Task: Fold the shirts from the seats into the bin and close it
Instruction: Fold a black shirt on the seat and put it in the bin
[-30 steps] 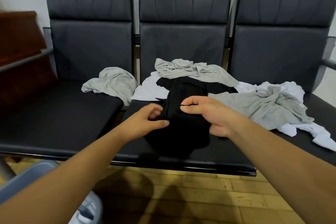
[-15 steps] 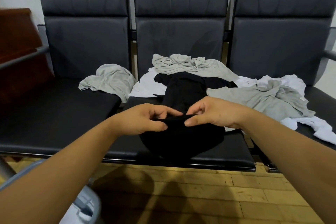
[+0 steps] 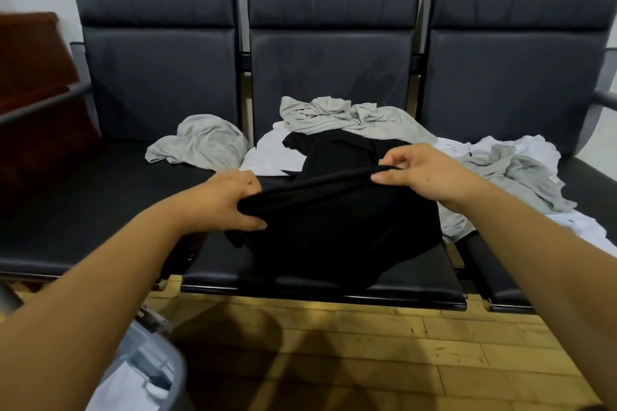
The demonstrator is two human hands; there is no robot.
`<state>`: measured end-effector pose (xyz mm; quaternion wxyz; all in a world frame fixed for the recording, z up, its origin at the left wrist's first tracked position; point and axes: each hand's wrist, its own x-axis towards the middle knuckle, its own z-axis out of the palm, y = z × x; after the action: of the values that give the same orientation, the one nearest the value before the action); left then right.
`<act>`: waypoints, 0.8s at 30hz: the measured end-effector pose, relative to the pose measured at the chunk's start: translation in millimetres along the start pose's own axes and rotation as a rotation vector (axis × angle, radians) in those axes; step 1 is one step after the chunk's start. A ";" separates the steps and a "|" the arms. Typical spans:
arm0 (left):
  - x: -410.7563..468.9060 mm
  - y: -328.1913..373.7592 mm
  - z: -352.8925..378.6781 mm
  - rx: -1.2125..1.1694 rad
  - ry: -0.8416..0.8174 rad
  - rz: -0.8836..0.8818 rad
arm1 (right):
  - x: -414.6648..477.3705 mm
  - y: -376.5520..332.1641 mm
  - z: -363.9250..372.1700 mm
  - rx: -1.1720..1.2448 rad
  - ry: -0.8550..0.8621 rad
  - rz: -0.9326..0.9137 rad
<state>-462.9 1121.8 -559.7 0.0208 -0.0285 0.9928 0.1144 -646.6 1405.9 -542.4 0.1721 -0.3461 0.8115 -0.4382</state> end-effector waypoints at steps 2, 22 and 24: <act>-4.6 7.1 -3.5 -0.455 0.011 -0.025 | 4.9 6.7 -0.8 -0.033 0.178 -0.021; -9.2 -30.5 -10.7 -0.961 0.310 -0.461 | 23.3 39.0 -3.9 0.149 0.387 0.254; 3.1 -31.6 -27.2 -0.808 0.390 -0.445 | 32.1 20.5 -4.7 0.397 0.400 0.267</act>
<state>-465.1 1084.7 -540.5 -0.1542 -0.2661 0.8244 0.4751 -680.3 1393.5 -556.1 0.1291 -0.1029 0.7660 -0.6212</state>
